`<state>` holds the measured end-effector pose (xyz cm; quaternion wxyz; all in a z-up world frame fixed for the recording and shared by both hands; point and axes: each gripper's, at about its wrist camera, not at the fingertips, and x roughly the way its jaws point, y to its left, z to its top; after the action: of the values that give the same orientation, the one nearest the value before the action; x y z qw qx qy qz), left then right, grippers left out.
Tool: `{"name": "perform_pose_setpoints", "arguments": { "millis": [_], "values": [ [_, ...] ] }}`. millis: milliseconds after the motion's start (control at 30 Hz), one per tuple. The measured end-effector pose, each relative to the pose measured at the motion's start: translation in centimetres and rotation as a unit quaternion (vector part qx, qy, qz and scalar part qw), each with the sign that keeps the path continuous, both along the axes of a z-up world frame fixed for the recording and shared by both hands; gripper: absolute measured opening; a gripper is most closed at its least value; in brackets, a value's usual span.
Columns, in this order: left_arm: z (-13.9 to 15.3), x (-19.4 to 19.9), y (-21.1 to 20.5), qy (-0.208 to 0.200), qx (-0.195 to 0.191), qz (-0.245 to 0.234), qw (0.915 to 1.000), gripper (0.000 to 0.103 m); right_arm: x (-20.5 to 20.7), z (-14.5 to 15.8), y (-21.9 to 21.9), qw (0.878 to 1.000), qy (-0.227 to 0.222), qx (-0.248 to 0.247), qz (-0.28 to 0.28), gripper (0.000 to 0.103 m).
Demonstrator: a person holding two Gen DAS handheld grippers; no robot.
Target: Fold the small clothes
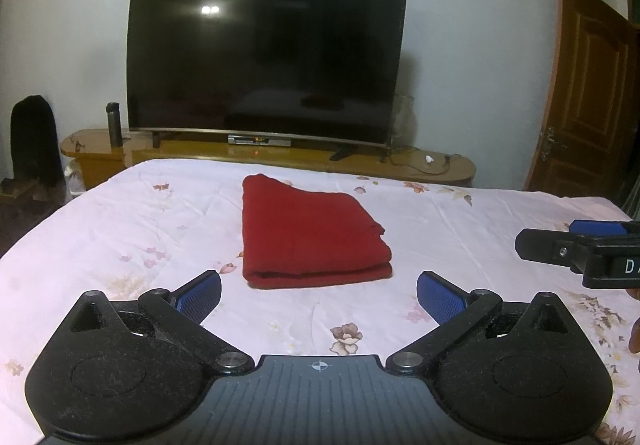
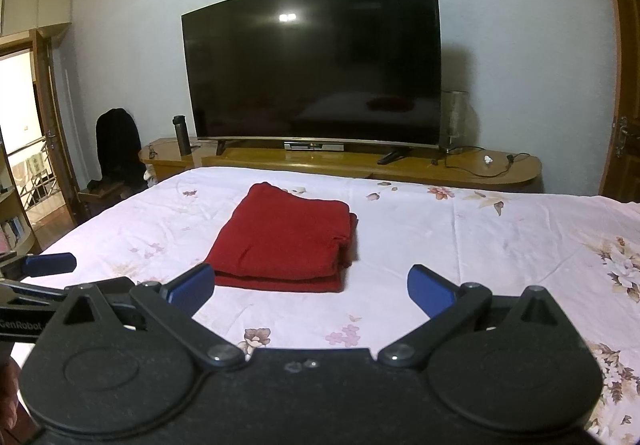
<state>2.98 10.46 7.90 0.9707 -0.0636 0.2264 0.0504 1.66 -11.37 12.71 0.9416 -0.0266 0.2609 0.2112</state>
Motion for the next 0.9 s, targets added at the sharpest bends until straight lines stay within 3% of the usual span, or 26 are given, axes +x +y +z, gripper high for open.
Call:
{"name": "perform_pose_setpoints", "arguments": {
  "millis": [900],
  "values": [
    [-0.16, 0.72, 0.57, 0.001, 0.004, 0.004, 1.0, 0.103, 0.65, -0.32, 0.03, 1.0, 0.005, 0.003, 0.003, 0.102]
  ]
}}
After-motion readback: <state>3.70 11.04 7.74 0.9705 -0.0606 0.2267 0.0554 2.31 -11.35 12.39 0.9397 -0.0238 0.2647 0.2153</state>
